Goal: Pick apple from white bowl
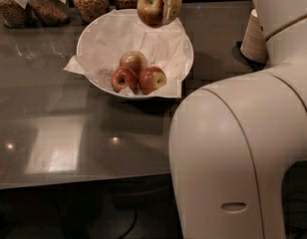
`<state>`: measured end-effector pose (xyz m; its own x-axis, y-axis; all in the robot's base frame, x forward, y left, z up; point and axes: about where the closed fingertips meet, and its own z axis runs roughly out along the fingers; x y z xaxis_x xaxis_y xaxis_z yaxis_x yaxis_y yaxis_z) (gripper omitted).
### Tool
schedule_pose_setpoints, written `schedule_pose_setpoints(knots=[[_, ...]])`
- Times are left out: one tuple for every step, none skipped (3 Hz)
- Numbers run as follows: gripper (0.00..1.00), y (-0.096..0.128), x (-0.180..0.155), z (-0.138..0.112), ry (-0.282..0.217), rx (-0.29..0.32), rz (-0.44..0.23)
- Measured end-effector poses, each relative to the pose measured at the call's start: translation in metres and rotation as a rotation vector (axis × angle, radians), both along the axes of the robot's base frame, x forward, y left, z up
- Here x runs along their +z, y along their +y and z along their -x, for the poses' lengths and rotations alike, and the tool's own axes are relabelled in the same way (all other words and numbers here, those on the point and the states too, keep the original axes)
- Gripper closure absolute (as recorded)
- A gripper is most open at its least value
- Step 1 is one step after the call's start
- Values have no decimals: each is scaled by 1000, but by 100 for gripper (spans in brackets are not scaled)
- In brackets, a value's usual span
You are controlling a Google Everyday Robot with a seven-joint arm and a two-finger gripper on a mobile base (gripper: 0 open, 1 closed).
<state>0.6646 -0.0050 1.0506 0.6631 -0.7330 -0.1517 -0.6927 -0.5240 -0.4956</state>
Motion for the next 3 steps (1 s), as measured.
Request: schedule_pose_setpoints(knots=[[100, 0, 1, 0, 0, 1, 1], [81, 0, 1, 0, 0, 1, 1], [58, 0, 1, 0, 0, 1, 1]])
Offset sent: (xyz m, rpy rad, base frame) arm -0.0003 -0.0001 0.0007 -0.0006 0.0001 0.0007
